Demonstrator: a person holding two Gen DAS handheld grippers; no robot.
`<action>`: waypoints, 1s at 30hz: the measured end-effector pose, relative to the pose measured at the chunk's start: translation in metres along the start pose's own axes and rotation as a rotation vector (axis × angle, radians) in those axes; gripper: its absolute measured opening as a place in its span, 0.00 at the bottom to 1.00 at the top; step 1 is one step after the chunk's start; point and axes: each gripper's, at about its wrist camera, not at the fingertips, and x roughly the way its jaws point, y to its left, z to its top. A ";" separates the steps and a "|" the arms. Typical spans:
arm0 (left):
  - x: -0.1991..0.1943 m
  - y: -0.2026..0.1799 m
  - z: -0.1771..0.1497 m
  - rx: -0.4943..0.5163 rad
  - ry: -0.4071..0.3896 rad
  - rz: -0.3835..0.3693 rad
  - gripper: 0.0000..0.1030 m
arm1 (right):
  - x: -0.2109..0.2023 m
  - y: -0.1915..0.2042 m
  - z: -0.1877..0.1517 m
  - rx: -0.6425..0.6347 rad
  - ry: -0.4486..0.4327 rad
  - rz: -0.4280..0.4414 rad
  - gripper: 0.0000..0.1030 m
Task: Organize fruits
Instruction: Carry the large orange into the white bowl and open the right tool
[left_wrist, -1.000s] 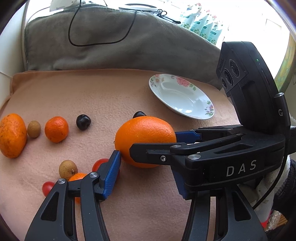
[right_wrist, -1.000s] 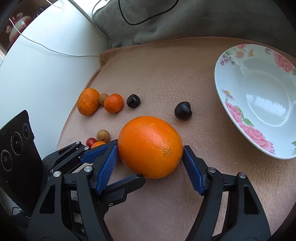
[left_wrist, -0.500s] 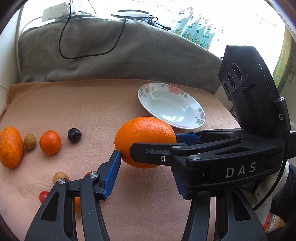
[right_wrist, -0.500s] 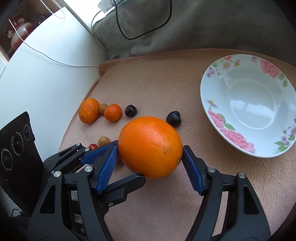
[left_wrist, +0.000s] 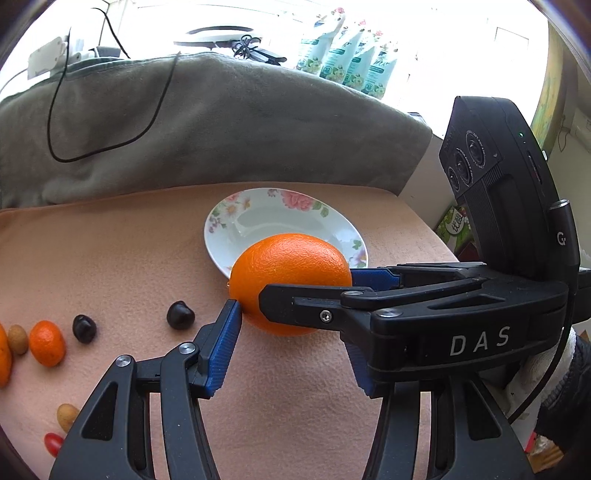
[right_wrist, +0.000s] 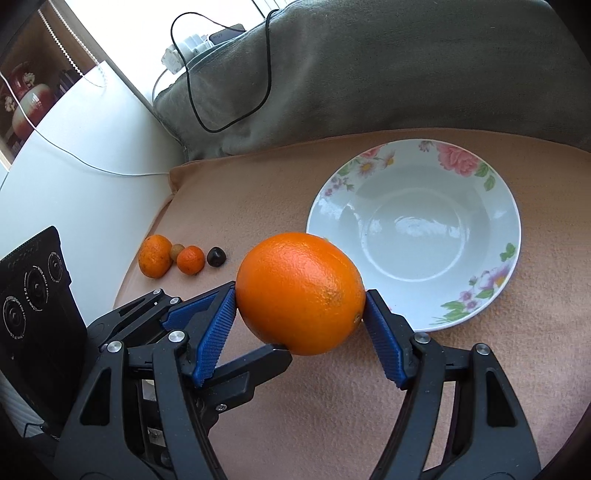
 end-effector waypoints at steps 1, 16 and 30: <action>0.002 -0.003 0.000 0.004 0.001 -0.001 0.51 | -0.002 -0.003 0.001 0.006 -0.002 -0.001 0.71; 0.018 -0.012 0.005 0.010 0.021 0.021 0.52 | 0.005 -0.019 0.009 0.036 -0.005 -0.011 0.71; 0.010 0.006 0.003 -0.034 0.016 0.037 0.52 | -0.004 -0.049 0.013 0.142 -0.082 -0.078 0.72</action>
